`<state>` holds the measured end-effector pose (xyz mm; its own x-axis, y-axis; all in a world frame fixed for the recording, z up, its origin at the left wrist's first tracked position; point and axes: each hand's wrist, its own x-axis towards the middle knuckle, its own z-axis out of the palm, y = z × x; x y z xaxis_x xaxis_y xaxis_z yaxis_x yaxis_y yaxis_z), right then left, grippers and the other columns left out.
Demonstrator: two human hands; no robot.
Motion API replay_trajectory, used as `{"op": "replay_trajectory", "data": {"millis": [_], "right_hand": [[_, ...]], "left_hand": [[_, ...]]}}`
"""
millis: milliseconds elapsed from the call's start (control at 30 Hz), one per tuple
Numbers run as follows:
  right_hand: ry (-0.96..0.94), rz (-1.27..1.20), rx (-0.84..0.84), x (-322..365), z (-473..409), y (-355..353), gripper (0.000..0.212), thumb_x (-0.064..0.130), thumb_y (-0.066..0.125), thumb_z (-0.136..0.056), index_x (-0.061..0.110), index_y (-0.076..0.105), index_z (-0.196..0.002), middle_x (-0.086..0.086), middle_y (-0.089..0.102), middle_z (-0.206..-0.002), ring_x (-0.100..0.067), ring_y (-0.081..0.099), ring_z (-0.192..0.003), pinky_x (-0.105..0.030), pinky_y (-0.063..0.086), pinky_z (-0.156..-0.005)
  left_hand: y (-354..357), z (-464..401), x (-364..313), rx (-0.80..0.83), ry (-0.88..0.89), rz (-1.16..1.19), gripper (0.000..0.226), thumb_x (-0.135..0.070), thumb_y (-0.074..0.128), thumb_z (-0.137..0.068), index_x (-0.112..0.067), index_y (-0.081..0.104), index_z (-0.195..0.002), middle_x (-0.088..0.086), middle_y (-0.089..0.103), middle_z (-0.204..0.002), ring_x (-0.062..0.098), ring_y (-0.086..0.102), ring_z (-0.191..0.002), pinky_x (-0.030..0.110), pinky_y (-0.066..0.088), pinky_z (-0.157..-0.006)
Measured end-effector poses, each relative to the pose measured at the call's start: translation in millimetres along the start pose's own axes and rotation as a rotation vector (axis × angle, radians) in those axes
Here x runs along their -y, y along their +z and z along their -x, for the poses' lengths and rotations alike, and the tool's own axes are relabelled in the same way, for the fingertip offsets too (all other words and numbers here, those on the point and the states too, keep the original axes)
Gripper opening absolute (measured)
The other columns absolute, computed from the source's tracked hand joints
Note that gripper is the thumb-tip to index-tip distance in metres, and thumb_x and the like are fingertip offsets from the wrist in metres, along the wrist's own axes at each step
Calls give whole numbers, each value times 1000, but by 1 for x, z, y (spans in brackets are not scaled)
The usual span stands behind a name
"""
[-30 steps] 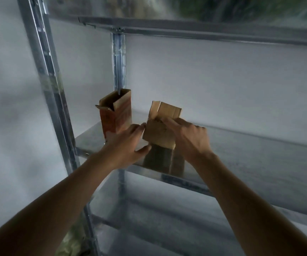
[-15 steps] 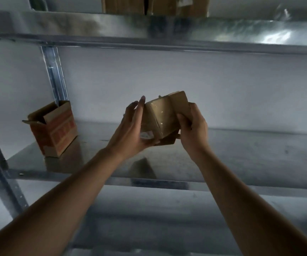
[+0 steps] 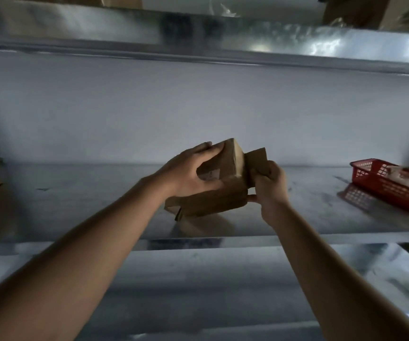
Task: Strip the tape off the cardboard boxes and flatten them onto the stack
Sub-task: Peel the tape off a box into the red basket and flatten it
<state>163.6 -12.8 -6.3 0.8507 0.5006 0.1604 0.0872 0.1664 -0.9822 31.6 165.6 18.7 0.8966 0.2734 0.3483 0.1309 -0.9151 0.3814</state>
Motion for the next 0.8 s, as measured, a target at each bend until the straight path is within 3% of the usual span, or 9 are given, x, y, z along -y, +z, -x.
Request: {"op": "replay_trajectory", "data": {"millis": [100,233,400,467,533,600,733,800], "right_hand": [[70,120,-45,-12,-14,-36,28,-4,47,-93,8,66,-111,-15,71,-98,-28,72,-80,-42,61,-53],[104,430,-91,-33,-33,-68,21,-1,54,-75,8,71,-84,-19,73,-84,-38,73,-77,-58,61,-55],[75,733,-100,-52,-46,-83,7,3,74,-82,10,72,-81,-8,72,-81,-27,72,-79,-44,64,-65],[19,836,-137,-55,-51,-88,9,11,75,-84,14,74,-92,-4,72,-94,-25,69,-89,-42,61,-71],[-45,926,-175,-56,-54,-93,26,26,77,-88,24,70,-113,0,65,-114,-22,62,-105,-37,54,-81],[-108,973,-205,-54,-59,-97,32,34,74,-92,28,67,-122,0,63,-121,-22,60,-111,-36,51,-87],[-154,771,-93,-54,-76,-94,32,25,57,-103,24,68,-134,1,69,-134,-19,64,-120,-35,50,-101],[-90,625,23,-59,-84,-89,37,18,51,-106,18,61,-142,-4,67,-134,-18,63,-116,-29,49,-99]], "left_hand": [[25,-21,-25,106,-36,21,92,-84,60,-78,-58,20,-156,-18,12,-171,15,21,-156,49,27,-125],[58,-34,-51,213,-86,-40,85,-90,47,-79,-61,21,-155,-13,17,-171,20,25,-155,50,28,-124],[79,-38,-66,293,-106,-165,69,-74,43,-97,-56,18,-159,-11,9,-173,22,13,-158,51,20,-123],[85,-43,-63,306,-83,-188,65,-66,46,-101,-51,22,-160,-7,16,-171,26,16,-157,50,23,-123],[91,-51,-58,300,-44,-215,59,-55,48,-105,-46,28,-160,-4,27,-166,29,23,-154,49,28,-121],[94,-58,-53,301,-26,-219,56,-53,48,-107,-46,29,-159,-4,27,-167,28,23,-153,49,26,-121],[94,-75,-47,329,45,-210,66,-69,47,-99,-46,32,-159,-6,23,-170,24,21,-156,47,21,-124],[95,-83,-43,347,74,-195,70,-73,48,-95,-46,33,-158,-7,19,-171,22,19,-157,45,19,-124]]}}
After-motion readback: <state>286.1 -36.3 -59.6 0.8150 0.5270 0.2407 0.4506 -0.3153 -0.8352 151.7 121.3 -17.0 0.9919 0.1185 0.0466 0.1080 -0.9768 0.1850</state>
